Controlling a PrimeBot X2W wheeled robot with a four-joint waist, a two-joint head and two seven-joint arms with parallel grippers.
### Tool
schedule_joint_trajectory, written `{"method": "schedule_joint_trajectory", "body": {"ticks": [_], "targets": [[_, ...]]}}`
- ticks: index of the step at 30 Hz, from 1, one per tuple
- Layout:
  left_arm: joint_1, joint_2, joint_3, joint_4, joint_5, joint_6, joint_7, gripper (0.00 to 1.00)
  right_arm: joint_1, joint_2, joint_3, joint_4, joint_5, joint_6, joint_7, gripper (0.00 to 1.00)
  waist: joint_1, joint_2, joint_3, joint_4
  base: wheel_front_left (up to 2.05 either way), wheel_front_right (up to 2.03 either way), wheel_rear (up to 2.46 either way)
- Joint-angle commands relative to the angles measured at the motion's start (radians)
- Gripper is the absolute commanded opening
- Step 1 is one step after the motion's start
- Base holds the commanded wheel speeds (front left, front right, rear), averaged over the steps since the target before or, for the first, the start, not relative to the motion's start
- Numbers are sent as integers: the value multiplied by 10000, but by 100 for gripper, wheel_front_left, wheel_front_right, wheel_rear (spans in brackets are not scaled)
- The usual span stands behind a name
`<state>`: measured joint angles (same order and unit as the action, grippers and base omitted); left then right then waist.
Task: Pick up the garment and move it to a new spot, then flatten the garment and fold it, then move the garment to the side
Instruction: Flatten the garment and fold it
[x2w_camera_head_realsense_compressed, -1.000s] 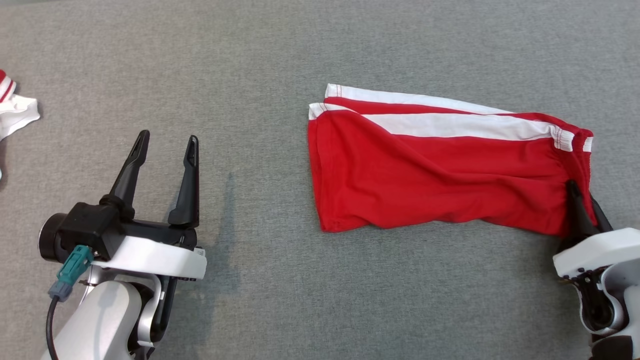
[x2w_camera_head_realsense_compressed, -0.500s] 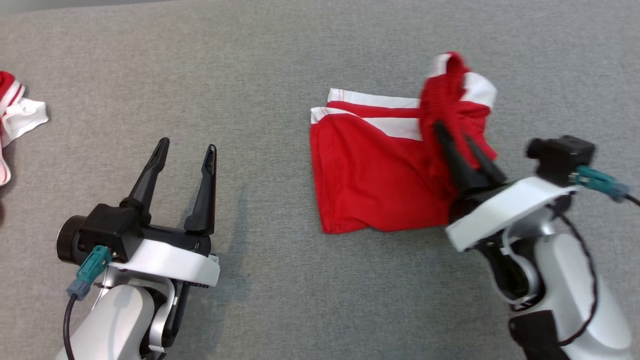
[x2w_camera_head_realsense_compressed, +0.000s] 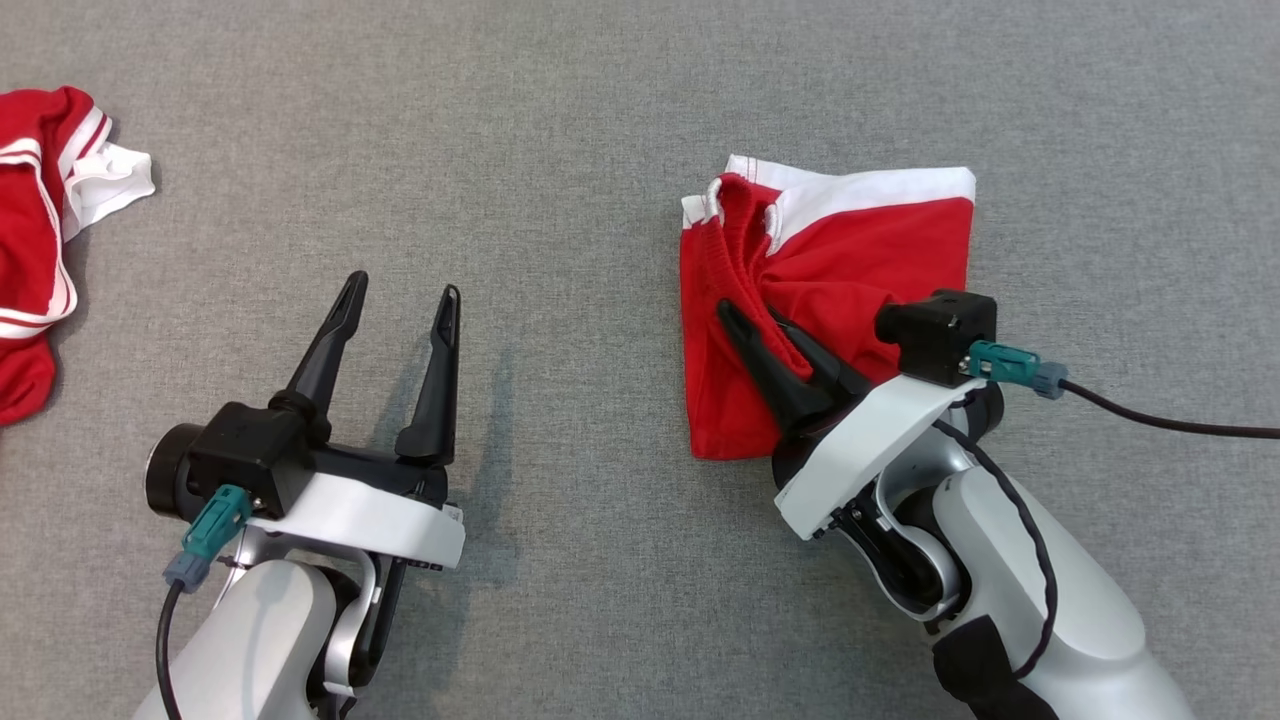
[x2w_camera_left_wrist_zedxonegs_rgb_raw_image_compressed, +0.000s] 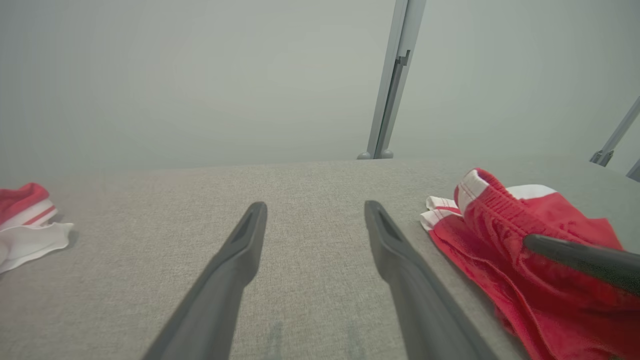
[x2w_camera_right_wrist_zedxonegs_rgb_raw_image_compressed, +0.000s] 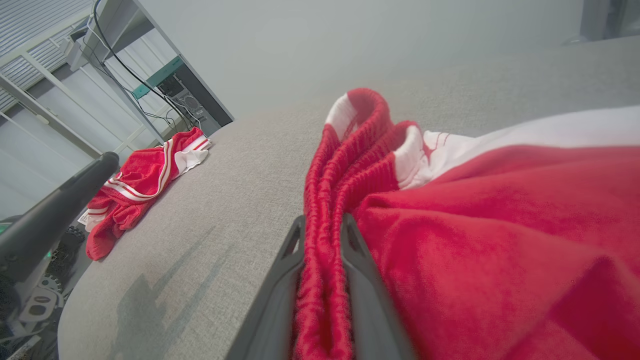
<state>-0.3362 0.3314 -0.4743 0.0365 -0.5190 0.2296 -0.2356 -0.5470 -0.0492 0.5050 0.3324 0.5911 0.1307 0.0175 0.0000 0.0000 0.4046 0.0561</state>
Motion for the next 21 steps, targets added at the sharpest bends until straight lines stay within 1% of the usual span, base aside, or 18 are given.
{"method": "schedule_joint_trajectory", "body": {"ticks": [1, 4, 6, 11, 15, 21], "targets": [[-179, 11, 0, 54, 56, -52, -44, 100, -175, -41, 102, 159, 131, 1, -197, 97, 0, 0, 46, 22, 0, 0, 0], [-244, -6, 8, 94, 50, -95, -73, 100, -286, -40, 246, 383, 206, 1, -411, 100, 0, 0, 83, 26, 0, 0, 0], [-231, -29, 55, 199, 58, -78, -124, 100, -356, -39, 400, 490, 386, 1, -1076, 100, 0, 0, 50, -47, 0, 0, 0], [-117, 57, 200, 189, 63, 9, -168, 100, 25, -44, 134, -235, 167, 1, -1662, 100, 0, 0, -116, -215, 0, 0, 0], [12, 193, 377, 76, 82, 140, -206, 100, 569, -46, -811, -1151, -418, 1, -1976, 100, 0, 0, -261, -391, 0, 0, 0], [236, 411, 734, -166, 107, 423, -227, 100, 1556, -42, -3050, -2540, -1880, 1, -1953, 100, 0, 0, -473, -602, 0, 0, 0]]}}
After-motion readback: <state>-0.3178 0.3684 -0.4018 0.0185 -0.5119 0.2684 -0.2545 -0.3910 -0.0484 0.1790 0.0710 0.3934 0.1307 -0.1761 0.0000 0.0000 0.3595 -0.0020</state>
